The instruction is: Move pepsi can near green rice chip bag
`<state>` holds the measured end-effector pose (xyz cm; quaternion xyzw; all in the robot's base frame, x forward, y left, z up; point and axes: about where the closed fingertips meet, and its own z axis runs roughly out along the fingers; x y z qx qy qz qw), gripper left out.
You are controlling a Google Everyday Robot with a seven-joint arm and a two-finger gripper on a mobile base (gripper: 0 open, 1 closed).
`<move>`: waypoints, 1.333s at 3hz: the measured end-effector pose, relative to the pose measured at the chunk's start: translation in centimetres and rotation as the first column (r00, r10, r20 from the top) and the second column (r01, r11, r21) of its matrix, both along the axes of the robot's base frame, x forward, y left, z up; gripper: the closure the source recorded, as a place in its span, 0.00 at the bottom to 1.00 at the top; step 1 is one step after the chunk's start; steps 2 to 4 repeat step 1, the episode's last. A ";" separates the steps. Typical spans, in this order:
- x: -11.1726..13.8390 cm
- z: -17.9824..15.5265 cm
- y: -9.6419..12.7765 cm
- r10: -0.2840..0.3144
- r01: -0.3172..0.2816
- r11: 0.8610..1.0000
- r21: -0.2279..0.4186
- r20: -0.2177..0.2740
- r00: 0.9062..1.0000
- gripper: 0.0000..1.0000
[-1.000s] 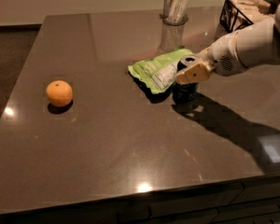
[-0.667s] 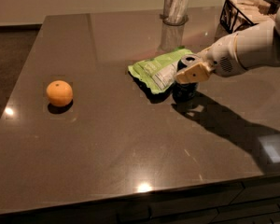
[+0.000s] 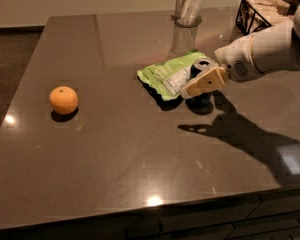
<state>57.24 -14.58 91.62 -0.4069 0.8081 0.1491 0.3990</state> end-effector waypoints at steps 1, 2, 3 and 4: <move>0.0 0.0 0.0 0.000 0.000 1.000 0.000 0.000 1.000 0.00; 0.0 0.0 0.0 0.000 0.000 1.000 0.000 0.000 1.000 0.00; 0.0 0.0 0.0 0.000 0.000 1.000 0.000 0.000 1.000 0.00; 0.0 0.0 0.0 0.000 0.000 1.000 0.000 0.000 1.000 0.00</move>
Offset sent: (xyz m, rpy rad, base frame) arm 0.0000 0.0000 0.0000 0.0000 0.0000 0.0000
